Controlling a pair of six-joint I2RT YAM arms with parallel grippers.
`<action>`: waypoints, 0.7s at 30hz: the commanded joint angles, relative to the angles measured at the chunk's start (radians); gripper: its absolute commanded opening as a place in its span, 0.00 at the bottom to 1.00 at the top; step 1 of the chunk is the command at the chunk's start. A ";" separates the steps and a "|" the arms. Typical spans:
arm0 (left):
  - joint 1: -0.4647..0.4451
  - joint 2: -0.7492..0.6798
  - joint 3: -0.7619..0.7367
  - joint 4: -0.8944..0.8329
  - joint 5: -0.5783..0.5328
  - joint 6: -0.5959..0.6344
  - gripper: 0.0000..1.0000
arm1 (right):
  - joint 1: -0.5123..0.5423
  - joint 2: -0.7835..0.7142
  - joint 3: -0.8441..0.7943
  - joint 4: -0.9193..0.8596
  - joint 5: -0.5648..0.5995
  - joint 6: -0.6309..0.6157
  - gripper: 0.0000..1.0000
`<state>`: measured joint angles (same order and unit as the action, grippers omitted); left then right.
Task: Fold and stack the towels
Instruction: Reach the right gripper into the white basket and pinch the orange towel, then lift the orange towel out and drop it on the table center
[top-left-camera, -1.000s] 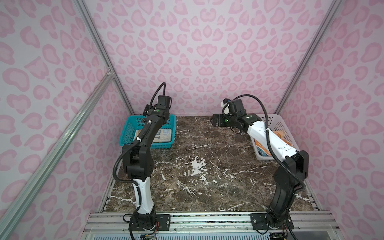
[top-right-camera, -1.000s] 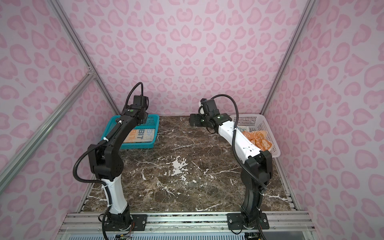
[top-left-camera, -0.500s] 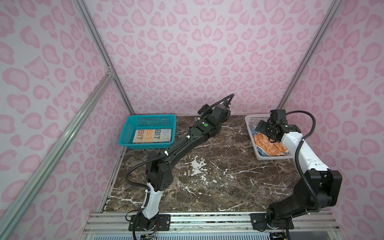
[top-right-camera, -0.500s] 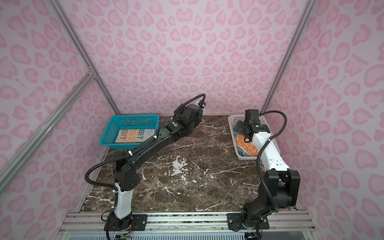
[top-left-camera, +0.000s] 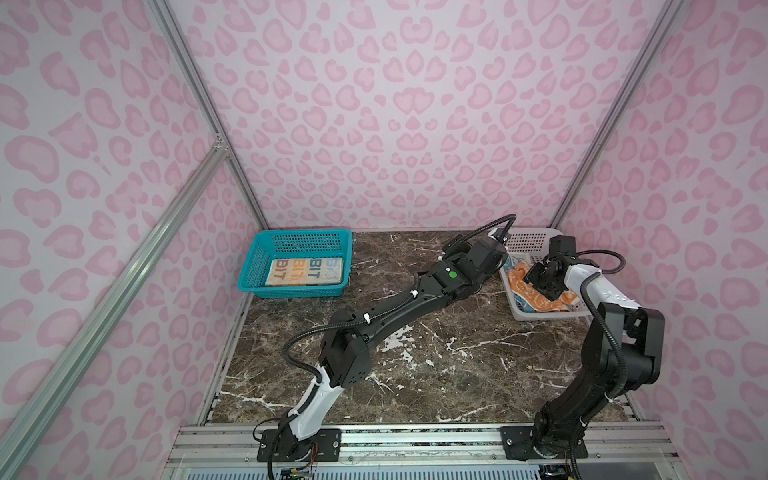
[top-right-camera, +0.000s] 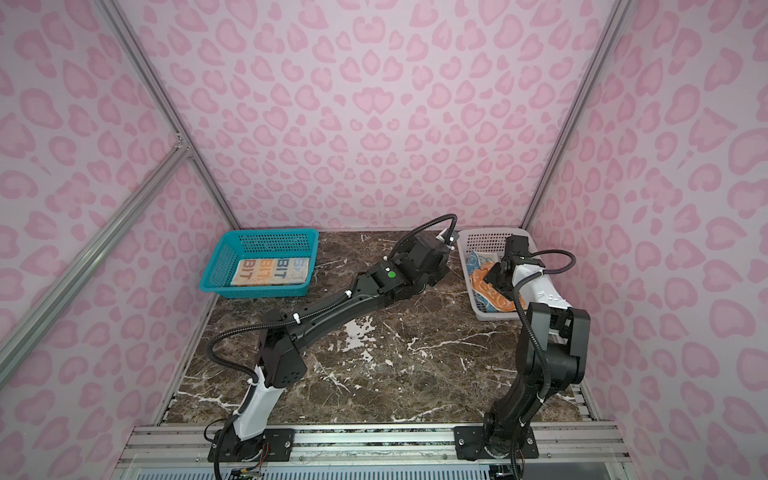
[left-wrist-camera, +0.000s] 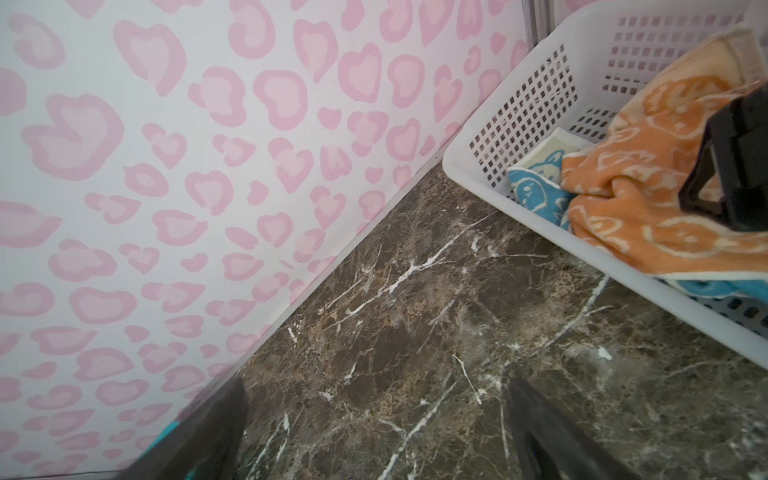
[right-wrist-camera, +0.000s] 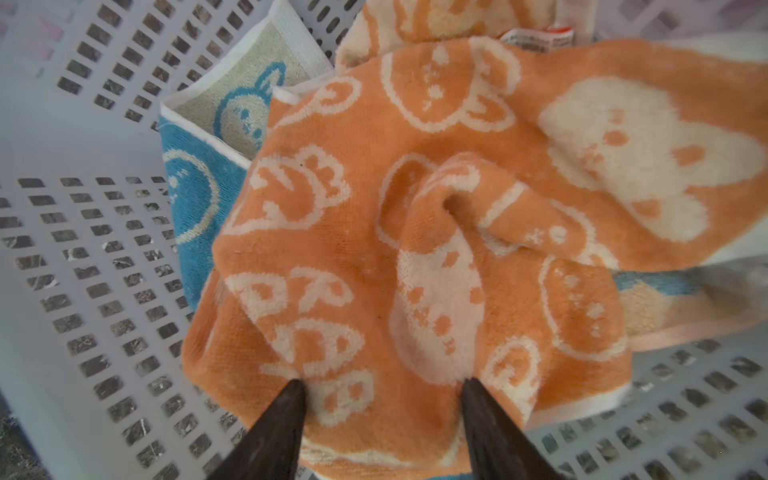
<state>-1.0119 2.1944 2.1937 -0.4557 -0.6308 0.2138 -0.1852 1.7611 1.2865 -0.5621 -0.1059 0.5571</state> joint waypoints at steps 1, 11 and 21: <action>-0.001 0.007 0.014 -0.023 0.058 -0.082 0.98 | 0.000 0.028 -0.002 0.038 -0.032 -0.005 0.50; -0.001 0.015 0.015 -0.089 0.093 -0.119 0.98 | -0.007 0.012 -0.003 0.040 -0.046 -0.008 0.06; 0.000 -0.061 0.013 -0.103 0.074 -0.136 0.98 | 0.014 -0.133 0.070 -0.073 -0.020 -0.057 0.00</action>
<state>-1.0126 2.1799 2.1944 -0.5549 -0.5468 0.0959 -0.1829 1.6474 1.3392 -0.5896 -0.1429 0.5293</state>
